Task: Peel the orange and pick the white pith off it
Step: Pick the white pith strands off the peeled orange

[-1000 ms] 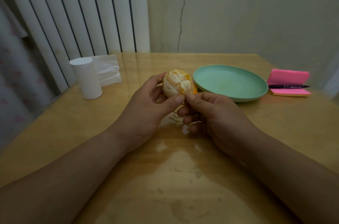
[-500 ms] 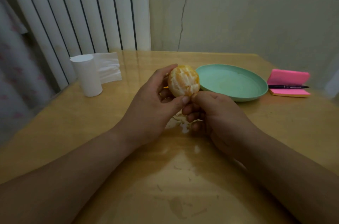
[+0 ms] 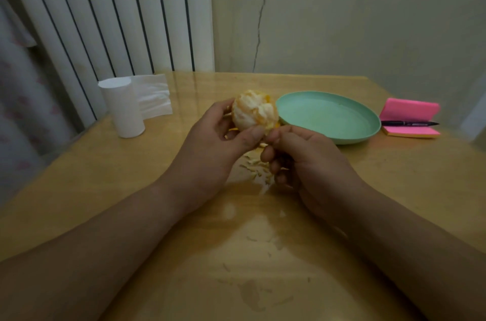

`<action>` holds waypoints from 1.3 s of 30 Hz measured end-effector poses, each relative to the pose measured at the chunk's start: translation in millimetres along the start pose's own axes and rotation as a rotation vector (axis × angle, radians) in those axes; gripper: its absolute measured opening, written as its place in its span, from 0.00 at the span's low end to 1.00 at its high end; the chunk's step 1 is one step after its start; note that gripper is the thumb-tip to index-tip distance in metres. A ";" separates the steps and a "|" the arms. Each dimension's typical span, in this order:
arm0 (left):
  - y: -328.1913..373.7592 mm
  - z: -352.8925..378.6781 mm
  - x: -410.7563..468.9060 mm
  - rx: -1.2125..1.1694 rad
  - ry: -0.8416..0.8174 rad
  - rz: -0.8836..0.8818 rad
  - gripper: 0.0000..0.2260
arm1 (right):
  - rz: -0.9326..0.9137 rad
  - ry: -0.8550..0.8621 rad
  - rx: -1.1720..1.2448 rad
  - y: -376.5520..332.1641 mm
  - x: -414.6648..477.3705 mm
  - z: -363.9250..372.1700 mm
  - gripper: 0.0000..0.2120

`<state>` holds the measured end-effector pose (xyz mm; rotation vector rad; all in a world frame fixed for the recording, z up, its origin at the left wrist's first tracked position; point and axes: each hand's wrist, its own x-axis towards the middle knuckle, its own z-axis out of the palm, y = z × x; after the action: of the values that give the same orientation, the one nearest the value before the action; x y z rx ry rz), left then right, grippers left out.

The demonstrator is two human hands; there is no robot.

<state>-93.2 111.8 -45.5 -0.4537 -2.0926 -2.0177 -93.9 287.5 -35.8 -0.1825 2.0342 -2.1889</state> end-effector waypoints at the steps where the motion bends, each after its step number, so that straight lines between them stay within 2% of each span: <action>1: -0.7 -3.6 0.8 -0.057 -0.021 -0.039 0.23 | 0.004 -0.017 -0.014 -0.4 -0.3 -0.2 0.07; 8: -9.3 -10.2 5.5 -0.303 -0.149 -0.151 0.23 | 0.002 -0.048 -0.067 2.3 3.3 -4.6 0.13; 17: -10.7 -13.1 6.8 -0.379 -0.168 -0.217 0.19 | -0.029 -0.074 -0.087 1.4 2.3 -7.3 0.15; 22: -4.7 -12.2 7.5 -0.486 -0.144 -0.339 0.22 | -0.087 -0.042 -0.181 1.8 0.5 -8.4 0.14; 25: -8.3 -16.9 9.0 -0.448 -0.138 -0.373 0.23 | -0.122 -0.025 -0.263 2.8 -0.3 -6.9 0.13; 29: -11.1 -23.1 12.2 -0.440 -0.099 -0.362 0.29 | -0.206 -0.014 -0.442 4.2 -0.8 -9.0 0.11; 33: -10.2 -23.6 11.5 -0.435 -0.149 -0.371 0.26 | -0.237 -0.050 -0.515 6.0 -1.1 -7.6 0.10; 37: -9.3 -20.6 9.8 -0.418 -0.123 -0.353 0.29 | -0.273 -0.077 -0.551 6.5 -2.5 -7.6 0.09; 39: -7.4 -18.7 8.5 -0.404 -0.114 -0.324 0.26 | -0.282 -0.069 -0.565 5.6 -3.4 -8.2 0.10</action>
<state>-105.0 93.7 -48.6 -0.3089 -1.9149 -2.6806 -92.0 295.8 -42.0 -0.6289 2.6658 -1.6367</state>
